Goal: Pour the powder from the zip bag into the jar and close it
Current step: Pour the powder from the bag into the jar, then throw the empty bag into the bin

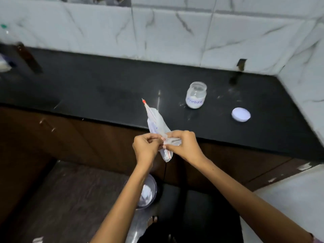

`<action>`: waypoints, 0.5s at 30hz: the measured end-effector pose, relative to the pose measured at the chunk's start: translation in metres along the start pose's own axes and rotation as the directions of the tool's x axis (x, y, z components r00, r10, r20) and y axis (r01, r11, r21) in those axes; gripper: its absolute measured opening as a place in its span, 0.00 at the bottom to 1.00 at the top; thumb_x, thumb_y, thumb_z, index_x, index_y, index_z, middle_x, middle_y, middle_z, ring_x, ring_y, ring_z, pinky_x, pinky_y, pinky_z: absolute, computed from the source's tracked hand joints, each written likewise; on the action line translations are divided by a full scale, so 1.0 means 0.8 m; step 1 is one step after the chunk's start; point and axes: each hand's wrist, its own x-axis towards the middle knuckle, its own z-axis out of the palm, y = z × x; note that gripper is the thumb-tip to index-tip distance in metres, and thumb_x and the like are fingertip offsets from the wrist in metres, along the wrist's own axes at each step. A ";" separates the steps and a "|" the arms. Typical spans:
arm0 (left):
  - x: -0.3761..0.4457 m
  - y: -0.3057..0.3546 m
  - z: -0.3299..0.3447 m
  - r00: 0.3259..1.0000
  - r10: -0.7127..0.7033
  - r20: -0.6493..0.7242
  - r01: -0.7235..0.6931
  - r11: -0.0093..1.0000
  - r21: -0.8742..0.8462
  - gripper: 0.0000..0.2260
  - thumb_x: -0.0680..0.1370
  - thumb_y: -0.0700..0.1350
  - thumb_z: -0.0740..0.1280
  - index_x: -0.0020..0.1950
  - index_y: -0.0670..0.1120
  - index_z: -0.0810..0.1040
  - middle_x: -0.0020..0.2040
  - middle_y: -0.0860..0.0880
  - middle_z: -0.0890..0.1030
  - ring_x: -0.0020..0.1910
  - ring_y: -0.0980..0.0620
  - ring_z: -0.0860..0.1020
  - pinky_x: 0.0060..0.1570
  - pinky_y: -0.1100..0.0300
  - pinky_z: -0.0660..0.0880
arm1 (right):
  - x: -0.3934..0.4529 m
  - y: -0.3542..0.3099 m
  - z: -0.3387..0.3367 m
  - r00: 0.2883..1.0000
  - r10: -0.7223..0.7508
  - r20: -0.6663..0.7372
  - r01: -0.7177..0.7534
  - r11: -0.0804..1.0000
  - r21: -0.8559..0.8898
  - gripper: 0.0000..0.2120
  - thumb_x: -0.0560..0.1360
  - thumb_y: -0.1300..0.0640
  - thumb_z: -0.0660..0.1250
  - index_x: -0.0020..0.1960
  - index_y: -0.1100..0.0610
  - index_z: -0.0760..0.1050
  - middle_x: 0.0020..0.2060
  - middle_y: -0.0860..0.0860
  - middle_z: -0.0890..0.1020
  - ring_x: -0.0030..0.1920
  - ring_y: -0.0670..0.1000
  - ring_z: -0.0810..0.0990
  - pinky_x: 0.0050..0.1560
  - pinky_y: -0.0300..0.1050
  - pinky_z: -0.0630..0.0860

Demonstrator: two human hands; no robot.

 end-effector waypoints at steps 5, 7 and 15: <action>-0.028 -0.095 -0.061 0.971 -0.198 -0.131 0.193 0.980 -0.045 0.02 0.70 0.30 0.72 0.40 0.34 0.83 0.35 0.38 0.83 0.32 0.47 0.81 0.34 0.59 0.81 | -0.032 0.039 0.100 0.978 0.090 0.186 -0.092 0.996 0.005 0.13 0.64 0.63 0.77 0.48 0.62 0.84 0.47 0.55 0.86 0.49 0.50 0.83 0.52 0.41 0.78; -0.024 -0.135 -0.078 0.945 -0.262 -0.195 0.261 0.965 -0.030 0.02 0.70 0.28 0.70 0.41 0.31 0.82 0.35 0.39 0.83 0.32 0.47 0.80 0.35 0.60 0.80 | -0.034 0.061 0.143 0.963 0.115 0.243 -0.110 0.993 -0.033 0.12 0.65 0.63 0.76 0.49 0.64 0.83 0.47 0.57 0.86 0.48 0.53 0.84 0.52 0.44 0.78; 0.047 -0.344 -0.119 0.830 -0.465 -0.308 0.473 0.880 -0.052 0.03 0.71 0.28 0.69 0.42 0.33 0.80 0.39 0.40 0.82 0.39 0.46 0.79 0.46 0.52 0.78 | -0.018 0.202 0.330 0.915 0.258 0.311 -0.206 0.959 -0.192 0.08 0.67 0.64 0.70 0.46 0.63 0.82 0.43 0.58 0.86 0.45 0.57 0.84 0.49 0.51 0.80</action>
